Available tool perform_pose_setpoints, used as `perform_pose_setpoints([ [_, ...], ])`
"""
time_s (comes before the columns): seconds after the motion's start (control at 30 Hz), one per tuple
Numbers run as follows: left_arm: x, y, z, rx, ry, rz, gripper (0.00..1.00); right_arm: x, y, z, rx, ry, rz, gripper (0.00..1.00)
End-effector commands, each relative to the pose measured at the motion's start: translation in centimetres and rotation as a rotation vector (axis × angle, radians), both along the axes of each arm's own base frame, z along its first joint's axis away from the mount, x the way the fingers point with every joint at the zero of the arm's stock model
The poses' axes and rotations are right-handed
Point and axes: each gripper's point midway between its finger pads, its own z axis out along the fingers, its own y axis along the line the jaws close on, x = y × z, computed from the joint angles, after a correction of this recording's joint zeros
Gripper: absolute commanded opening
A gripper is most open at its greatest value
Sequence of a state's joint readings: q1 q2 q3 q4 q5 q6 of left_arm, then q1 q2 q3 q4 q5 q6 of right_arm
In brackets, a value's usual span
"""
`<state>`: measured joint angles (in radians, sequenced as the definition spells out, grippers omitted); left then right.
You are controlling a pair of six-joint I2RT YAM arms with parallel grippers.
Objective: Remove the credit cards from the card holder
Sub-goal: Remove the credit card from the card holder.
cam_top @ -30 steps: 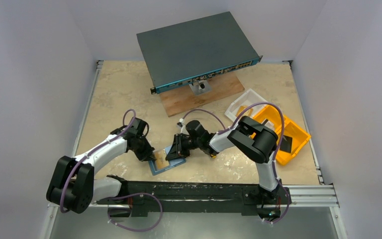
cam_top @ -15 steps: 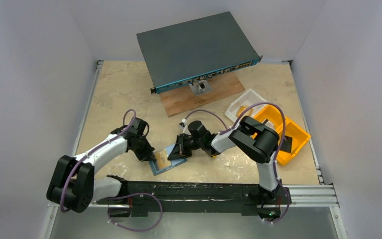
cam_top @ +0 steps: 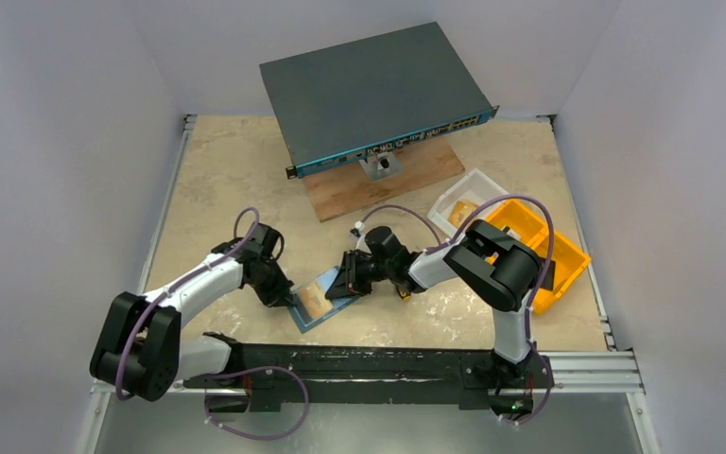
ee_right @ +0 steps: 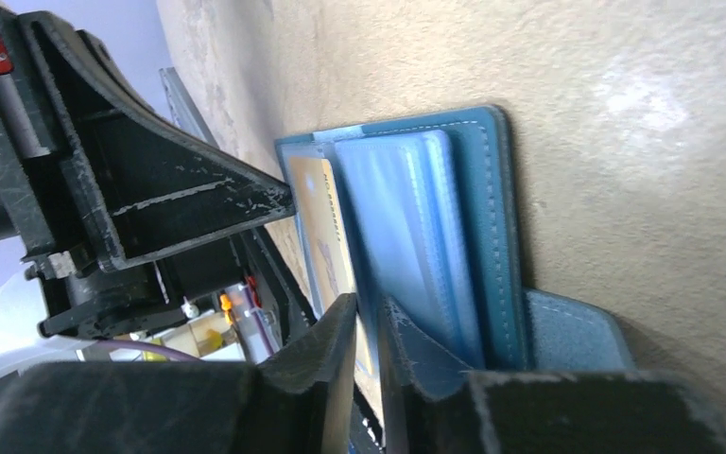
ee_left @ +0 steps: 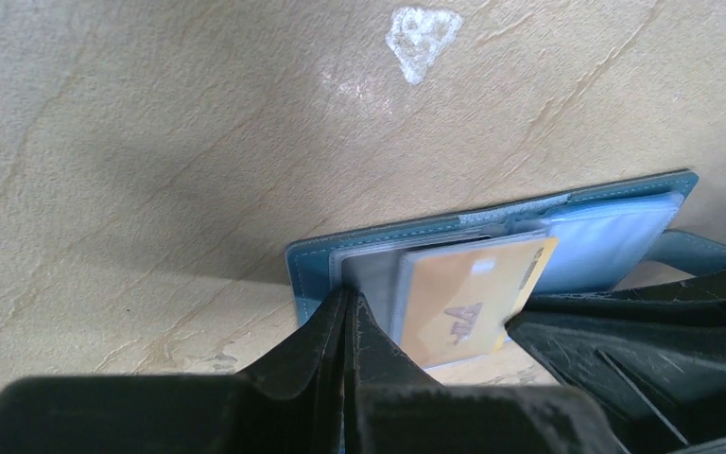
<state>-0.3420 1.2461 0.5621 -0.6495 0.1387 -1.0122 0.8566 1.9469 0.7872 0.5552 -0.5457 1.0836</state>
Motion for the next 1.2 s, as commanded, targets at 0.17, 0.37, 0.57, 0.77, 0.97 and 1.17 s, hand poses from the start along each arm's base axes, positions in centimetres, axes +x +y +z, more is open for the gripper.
perform_pose_setpoints([
  [0.17,-0.5,0.8,-1.0,0.052,0.031,-0.008,0.0,0.8,1.1,0.6,0.022,-0.027,0.03,0.24],
  [0.37,-0.3,0.7,-0.9,0.048,0.03,-0.011,0.0,0.8,2.1,0.6,0.031,-0.023,0.049,0.24],
  [0.57,-0.3,0.7,-1.0,0.045,0.031,-0.014,0.0,0.9,2.8,0.5,0.029,-0.024,0.057,0.24],
  [0.77,-0.1,0.6,-0.9,0.041,0.026,-0.017,0.0,0.7,3.5,0.4,0.02,-0.031,0.072,0.21],
  [0.97,-0.2,0.7,-0.9,0.048,0.032,-0.02,0.0,0.4,3.4,0.2,0.009,-0.028,0.075,0.12],
  [1.17,-0.5,1.0,-1.1,0.067,0.047,-0.011,0.0,0.6,2.2,0.1,-0.012,-0.026,0.036,0.07],
])
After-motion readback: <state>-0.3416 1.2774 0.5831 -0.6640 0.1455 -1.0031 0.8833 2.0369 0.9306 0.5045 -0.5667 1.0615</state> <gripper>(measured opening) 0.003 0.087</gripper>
